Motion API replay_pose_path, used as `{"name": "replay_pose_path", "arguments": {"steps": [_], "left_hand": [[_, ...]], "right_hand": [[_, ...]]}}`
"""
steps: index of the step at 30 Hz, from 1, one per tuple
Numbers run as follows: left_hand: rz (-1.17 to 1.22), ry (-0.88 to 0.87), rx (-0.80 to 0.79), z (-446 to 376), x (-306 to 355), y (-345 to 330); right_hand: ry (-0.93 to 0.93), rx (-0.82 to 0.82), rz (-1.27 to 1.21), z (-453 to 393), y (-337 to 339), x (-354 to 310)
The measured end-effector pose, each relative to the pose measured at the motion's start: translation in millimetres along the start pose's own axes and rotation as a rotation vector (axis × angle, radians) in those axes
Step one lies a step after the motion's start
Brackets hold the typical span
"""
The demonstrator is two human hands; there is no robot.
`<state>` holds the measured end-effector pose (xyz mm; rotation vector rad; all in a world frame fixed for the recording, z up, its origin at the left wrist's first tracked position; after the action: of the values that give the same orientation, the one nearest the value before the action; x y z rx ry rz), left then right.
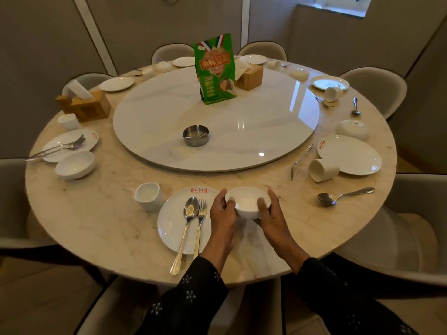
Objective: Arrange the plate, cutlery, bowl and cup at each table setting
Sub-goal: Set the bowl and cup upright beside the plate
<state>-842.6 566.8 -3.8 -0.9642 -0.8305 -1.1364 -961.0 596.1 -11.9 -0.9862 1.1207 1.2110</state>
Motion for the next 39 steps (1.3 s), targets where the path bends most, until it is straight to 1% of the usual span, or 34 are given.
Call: {"name": "replay_pose_path", "arguments": {"steps": [2,4,6,7,9,11,16,23,31,35,37,39], "left_hand": [[-0.027,-0.023,-0.033,4.2,-2.8,4.0],[-0.084,-0.051,-0.044,11.5,-6.2,3.2],[-0.147,-0.061,0.015,21.0,-10.1,-4.3],[-0.156,-0.046,0.067,26.1,-12.7,-9.6],[-0.129,0.042,0.157,37.7,-17.6,-21.0],[-0.048,0.149,0.186,47.5,-25.2,-29.9],[0.176,0.238,0.233,46.8,-48.2,-34.4],[0.264,0.262,0.287,36.7,-61.7,-29.2],[0.243,0.251,0.298,34.7,-54.2,-27.7],[0.236,0.268,0.273,34.6,-53.5,-26.5],[0.190,0.291,0.254,38.0,-52.0,-23.8],[0.119,0.276,0.221,46.0,-46.9,-16.2]], "right_hand": [[-0.036,0.056,-0.023,-0.4,0.8,4.6],[-0.025,0.163,0.077,-1.8,3.8,7.9],[-0.017,0.284,0.182,-1.9,5.3,7.9],[-0.022,0.334,0.214,-2.1,5.7,7.5],[-0.034,0.387,0.246,-3.2,6.1,5.9],[-0.039,0.410,0.264,-5.2,6.2,6.0],[-0.029,0.407,0.302,-10.2,9.6,10.4],[-0.066,0.344,0.326,-13.9,12.0,18.6],[-0.141,0.348,0.306,-18.2,10.2,16.8],[-0.141,0.332,0.294,-18.5,12.1,17.5],[-0.148,0.325,0.273,-16.6,14.7,17.5],[-0.159,0.317,0.249,-13.2,17.2,19.1]]}}
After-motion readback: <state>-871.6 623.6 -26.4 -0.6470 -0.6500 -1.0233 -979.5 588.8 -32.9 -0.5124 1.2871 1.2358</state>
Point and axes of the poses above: each hand's wrist, its own z-axis away from the middle knuckle, its own y-axis out of the back of the hand, x = y × z, the point moved 1 cm from there along -z, towards the middle knuckle, and after that the axes turned 5 degrees about -x, right-handed, at the moved point
